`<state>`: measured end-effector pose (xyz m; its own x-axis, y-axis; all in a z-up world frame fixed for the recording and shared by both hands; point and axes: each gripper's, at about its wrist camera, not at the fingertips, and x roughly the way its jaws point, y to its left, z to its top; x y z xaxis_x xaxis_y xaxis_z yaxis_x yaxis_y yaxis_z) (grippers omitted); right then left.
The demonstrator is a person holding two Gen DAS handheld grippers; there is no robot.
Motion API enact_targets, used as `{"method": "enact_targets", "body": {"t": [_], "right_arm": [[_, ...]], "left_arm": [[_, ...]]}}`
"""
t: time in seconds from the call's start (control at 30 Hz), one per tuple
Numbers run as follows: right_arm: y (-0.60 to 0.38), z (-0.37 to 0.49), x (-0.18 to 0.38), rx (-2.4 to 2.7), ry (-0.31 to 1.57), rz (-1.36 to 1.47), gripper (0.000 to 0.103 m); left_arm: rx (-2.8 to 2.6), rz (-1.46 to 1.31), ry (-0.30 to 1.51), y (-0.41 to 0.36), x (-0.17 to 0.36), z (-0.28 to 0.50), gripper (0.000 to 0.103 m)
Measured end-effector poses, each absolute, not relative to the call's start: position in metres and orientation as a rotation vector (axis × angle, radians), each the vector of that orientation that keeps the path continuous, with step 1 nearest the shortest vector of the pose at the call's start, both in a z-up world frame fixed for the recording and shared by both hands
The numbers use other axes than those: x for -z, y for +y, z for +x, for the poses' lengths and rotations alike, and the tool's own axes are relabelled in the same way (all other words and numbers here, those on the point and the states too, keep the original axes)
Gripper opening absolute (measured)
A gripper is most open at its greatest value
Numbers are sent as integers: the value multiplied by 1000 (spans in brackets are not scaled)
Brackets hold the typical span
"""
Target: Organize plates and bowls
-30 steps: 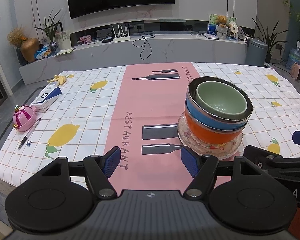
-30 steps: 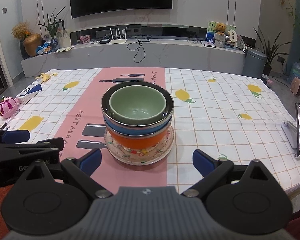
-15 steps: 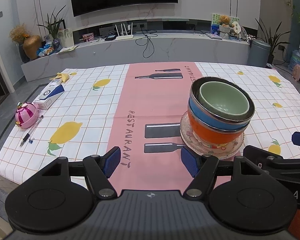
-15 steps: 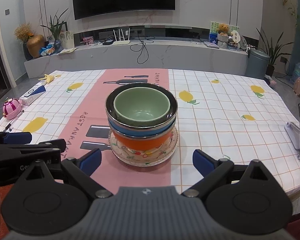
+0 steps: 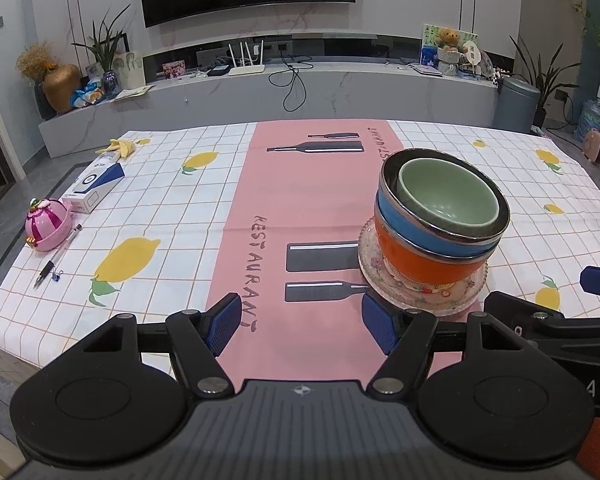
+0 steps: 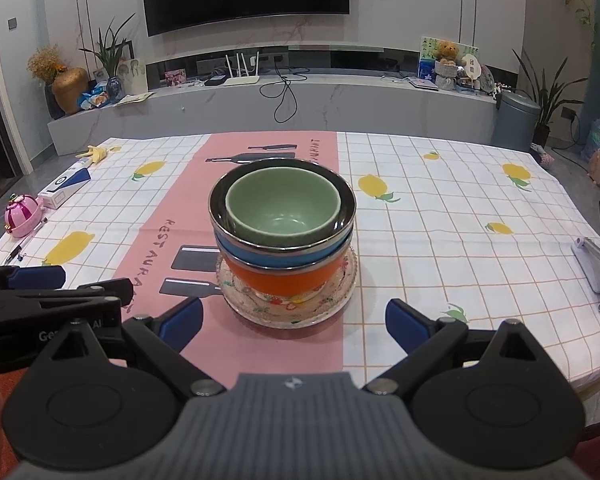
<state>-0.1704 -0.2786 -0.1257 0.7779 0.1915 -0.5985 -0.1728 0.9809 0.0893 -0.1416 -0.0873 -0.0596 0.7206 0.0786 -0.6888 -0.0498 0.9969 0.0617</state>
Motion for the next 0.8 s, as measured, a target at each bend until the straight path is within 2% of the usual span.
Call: {"method": "enact_targets", "body": {"t": [0.8], "right_arm": [[-277, -159, 135, -196, 682, 36, 96]], "left_arm": [[-59, 30, 798, -86, 73, -132, 81]]}}
